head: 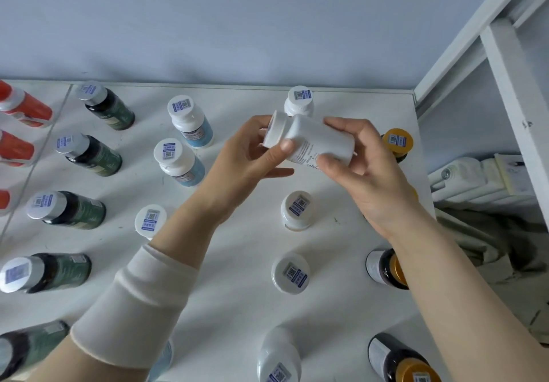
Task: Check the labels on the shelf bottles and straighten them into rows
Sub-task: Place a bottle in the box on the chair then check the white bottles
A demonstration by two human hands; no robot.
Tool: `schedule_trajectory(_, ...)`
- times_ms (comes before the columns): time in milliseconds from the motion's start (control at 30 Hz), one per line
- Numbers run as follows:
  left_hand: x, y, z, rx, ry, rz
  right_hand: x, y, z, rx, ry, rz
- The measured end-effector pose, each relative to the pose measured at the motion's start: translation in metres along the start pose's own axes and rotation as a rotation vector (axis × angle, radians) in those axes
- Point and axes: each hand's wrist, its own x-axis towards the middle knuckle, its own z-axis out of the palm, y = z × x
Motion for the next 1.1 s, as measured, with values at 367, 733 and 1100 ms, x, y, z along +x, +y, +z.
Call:
schedule_trajectory(367, -0.019, 0.002, -0.007, -0.104, -0.09, 0.086, -0.021, -0.007, 0.003, 0.115, 0.014, 0.173)
schedule_trajectory(733, -0.028, 0.007, 0.002, -0.168, -0.069, 0.072, -0.045, -0.003, 0.007, 0.046, -0.003, -0.066)
schedule_trajectory(1100, -0.026, 0.001, 0.009, -0.479, -0.065, -0.154, -0.042, -0.016, 0.031, -0.543, 0.349, -0.408)
